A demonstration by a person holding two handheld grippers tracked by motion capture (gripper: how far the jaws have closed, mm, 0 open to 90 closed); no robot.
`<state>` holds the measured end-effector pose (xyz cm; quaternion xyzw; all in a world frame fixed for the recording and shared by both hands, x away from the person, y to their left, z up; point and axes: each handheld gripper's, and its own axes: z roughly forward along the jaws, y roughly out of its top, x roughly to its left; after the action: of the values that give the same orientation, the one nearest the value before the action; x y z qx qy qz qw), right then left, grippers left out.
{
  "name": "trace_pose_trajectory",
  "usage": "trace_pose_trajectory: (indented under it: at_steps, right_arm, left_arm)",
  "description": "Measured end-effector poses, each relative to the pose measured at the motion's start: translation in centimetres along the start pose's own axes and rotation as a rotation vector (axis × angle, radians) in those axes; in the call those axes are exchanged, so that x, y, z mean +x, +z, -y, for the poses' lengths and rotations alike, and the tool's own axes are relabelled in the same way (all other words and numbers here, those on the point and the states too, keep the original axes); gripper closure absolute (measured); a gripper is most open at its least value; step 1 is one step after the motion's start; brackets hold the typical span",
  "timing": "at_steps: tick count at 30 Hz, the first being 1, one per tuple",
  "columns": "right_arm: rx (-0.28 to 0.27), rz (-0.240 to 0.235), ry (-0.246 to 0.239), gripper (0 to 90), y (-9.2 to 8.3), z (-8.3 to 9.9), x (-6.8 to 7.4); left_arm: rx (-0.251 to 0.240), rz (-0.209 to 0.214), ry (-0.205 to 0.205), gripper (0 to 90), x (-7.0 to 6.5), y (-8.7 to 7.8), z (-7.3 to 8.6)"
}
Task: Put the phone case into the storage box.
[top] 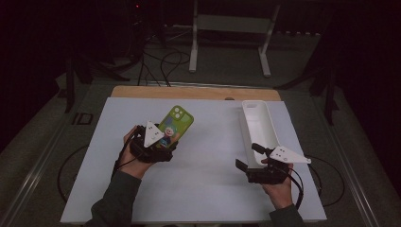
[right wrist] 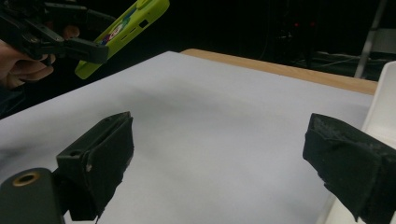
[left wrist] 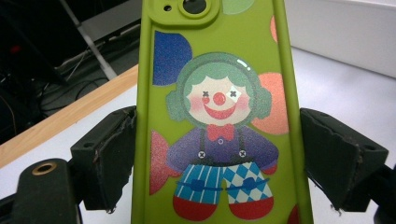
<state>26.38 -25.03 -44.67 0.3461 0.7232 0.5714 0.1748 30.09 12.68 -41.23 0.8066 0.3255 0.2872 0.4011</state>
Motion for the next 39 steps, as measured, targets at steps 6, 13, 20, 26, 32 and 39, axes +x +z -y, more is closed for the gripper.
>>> trace_pose_trajectory:
  at_steps: [6, 13, 20, 26, 32, 39]
  right_arm:
    - [-0.003, -0.001, -0.006, 7.5, 0.3, -0.8, 0.0]
    - [-0.007, -0.003, -0.019, 7.5, 0.6, -1.9, 0.0]
    - [-0.006, -0.016, -0.021, 7.6, 1.0, -3.0, 0.1]
    - [0.007, -0.029, -0.014, 7.7, 1.5, -3.8, 0.0]
    - [0.020, -0.043, 0.001, 8.1, 2.2, -4.6, 0.0]
    - [0.027, -0.062, 0.015, 9.3, 3.0, -5.3, 0.4]
  left_arm:
    - [-0.019, 0.008, 0.003, 16.2, -0.5, 0.0, -0.4]
    - [-0.035, 0.023, 0.027, 16.2, -1.2, -0.1, -1.0]
    - [-0.049, 0.038, 0.052, 16.2, -2.0, 0.1, -1.8]
    - [-0.050, 0.049, 0.072, 16.2, -2.7, 0.4, -2.1]
    - [-0.049, 0.065, 0.092, 16.2, -3.3, 0.7, -2.5]
    - [-0.054, 0.085, 0.115, 16.2, -4.1, 1.0, -2.9]
